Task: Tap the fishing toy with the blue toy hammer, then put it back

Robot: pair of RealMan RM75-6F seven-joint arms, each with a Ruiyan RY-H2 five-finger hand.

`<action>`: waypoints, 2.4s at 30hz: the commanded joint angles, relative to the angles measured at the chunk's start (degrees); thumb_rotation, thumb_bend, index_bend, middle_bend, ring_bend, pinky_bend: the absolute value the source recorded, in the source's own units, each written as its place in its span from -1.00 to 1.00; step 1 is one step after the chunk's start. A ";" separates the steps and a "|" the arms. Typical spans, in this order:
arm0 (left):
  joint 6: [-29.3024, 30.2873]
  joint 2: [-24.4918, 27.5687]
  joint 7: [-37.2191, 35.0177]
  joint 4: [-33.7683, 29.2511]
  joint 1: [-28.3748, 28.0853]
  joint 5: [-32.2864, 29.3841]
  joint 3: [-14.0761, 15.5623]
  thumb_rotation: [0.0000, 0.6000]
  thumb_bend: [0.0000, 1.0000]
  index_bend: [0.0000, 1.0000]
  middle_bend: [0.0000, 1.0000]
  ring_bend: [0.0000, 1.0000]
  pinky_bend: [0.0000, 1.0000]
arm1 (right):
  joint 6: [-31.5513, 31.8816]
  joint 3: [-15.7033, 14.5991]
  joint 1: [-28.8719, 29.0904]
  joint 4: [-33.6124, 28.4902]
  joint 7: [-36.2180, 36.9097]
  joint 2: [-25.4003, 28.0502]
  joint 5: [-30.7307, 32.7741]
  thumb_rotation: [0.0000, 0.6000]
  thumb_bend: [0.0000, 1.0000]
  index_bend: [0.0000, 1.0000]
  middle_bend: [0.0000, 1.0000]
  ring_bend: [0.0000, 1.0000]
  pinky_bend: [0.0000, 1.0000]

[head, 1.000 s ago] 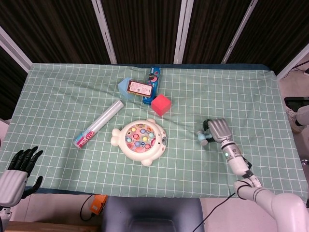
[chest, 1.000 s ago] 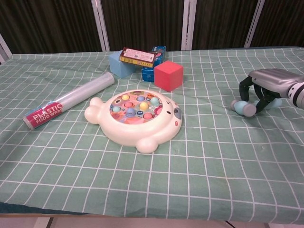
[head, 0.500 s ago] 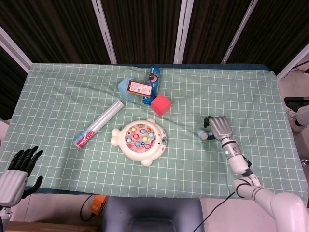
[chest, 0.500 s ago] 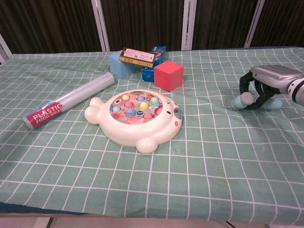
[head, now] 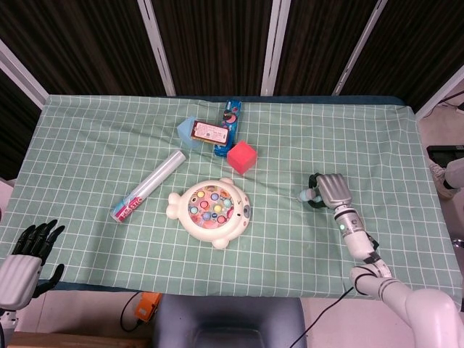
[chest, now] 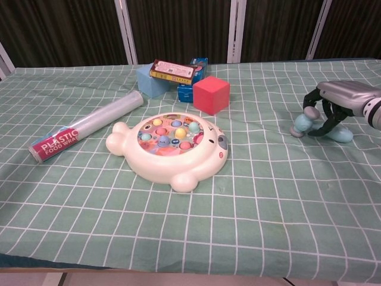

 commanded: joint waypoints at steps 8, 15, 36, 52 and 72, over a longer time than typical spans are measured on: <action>0.06 -0.01 -0.01 0.00 0.05 0.05 0.04 1.00 -0.18 -1.00 -0.97 -1.00 -0.87 | -0.35 0.06 -0.05 -0.08 0.78 0.43 0.03 1.00 -0.34 0.26 0.14 0.39 0.41; 0.06 0.05 0.02 -0.07 0.04 0.16 0.09 1.00 -0.18 -1.00 -0.97 -1.00 -0.87 | 0.06 0.31 -0.09 -0.12 0.58 0.48 0.16 1.00 -0.34 0.26 0.14 0.39 0.41; 0.31 0.05 -0.04 -0.05 0.12 0.37 0.14 1.00 -0.18 -1.00 -0.97 -1.00 -0.87 | 0.43 0.29 -0.53 -1.27 0.80 1.51 0.14 1.00 -0.34 0.26 0.14 0.39 0.41; 0.79 0.15 -0.50 0.16 0.26 0.93 0.31 1.00 -0.18 -1.00 -0.97 -1.00 -0.87 | 1.51 0.44 -1.17 -3.85 -0.36 2.99 0.37 1.00 -0.35 0.15 0.07 0.38 0.40; 1.20 0.01 -0.48 0.27 0.33 1.15 0.21 1.00 -0.17 -1.00 -0.97 -1.00 -0.87 | 11.00 -0.26 -6.44 -17.67 -1.90 11.30 -1.37 1.00 -0.40 -0.16 -0.17 0.14 0.21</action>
